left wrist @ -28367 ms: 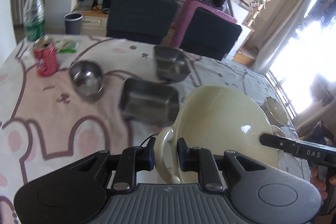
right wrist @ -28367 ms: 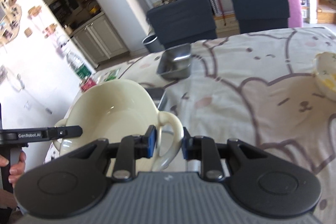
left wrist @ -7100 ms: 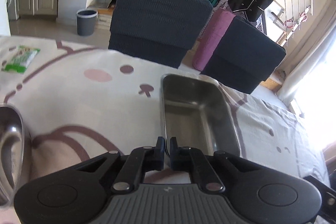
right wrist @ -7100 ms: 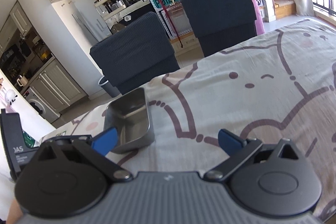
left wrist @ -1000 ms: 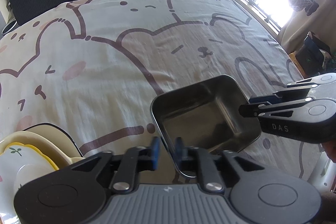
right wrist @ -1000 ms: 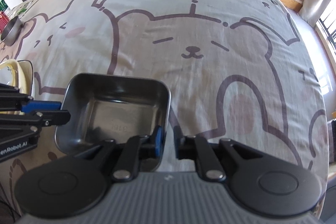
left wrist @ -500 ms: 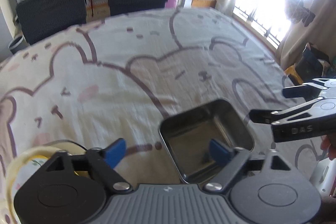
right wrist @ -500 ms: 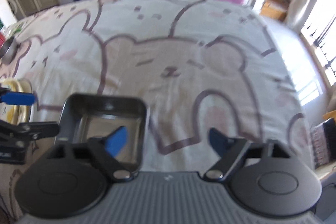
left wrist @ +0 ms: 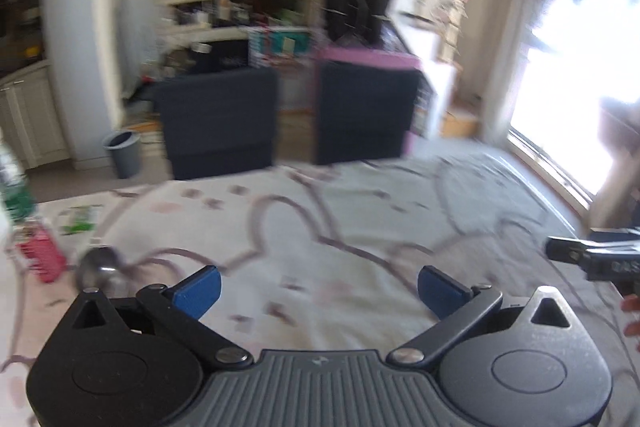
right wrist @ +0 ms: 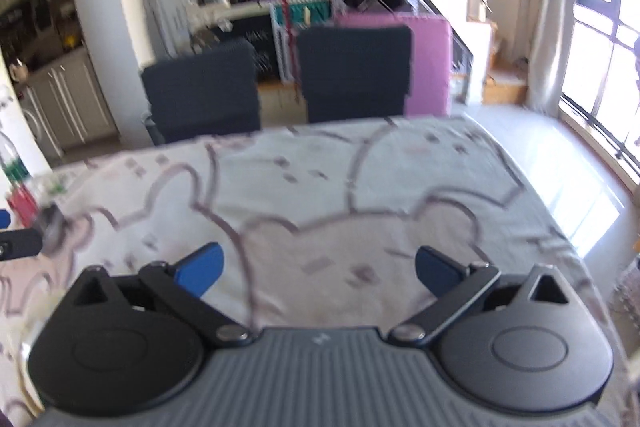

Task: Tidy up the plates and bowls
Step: 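Move both open tools toward the small round steel bowl beside the red can, then close both tools on the rim of the small steel bowl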

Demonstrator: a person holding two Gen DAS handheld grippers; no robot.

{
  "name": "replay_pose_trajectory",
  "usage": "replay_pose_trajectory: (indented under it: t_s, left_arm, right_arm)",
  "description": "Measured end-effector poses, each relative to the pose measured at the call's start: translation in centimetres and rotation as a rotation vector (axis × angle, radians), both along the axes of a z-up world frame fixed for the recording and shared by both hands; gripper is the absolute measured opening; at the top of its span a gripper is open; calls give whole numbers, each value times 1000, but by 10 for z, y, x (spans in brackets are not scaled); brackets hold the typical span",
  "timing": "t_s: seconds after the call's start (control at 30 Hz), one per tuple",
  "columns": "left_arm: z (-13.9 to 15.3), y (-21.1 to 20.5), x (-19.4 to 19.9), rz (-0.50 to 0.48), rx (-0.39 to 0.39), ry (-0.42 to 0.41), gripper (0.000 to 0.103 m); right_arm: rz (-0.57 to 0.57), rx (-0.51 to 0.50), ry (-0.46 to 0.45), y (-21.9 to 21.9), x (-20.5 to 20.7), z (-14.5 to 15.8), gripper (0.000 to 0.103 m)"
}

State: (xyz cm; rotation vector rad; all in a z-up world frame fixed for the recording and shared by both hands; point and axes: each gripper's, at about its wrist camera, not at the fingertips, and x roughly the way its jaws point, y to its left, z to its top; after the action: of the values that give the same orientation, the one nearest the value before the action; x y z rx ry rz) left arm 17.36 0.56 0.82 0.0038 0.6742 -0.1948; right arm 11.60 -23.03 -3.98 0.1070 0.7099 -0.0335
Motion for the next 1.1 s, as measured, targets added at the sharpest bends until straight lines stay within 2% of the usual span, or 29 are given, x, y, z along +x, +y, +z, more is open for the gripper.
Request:
replay_pose_trajectory:
  t_s: [0.27, 0.5, 0.67, 0.8, 0.87, 0.97, 1.1]
  left_arm:
    - [-5, 104, 30, 226, -49, -37, 103]
    - [-19, 171, 66, 321, -68, -18, 101]
    - [-41, 199, 95, 325, -46, 21, 83]
    - [-67, 218, 116, 339, -34, 64, 62]
    - [-79, 222, 124, 342, -20, 78, 60]
    - [-96, 227, 137, 329, -10, 107, 52]
    - [-115, 234, 146, 329, -5, 132, 36]
  right_arm:
    - [95, 96, -99, 89, 42, 7, 103]
    - [194, 226, -76, 172, 81, -3, 103]
    - [230, 264, -34, 222, 108, -19, 103]
    - [260, 322, 39, 255, 124, -31, 103]
    - [264, 352, 66, 264, 127, -38, 101]
    - [260, 383, 115, 278, 138, -49, 94]
    - [251, 395, 183, 298, 148, -67, 82]
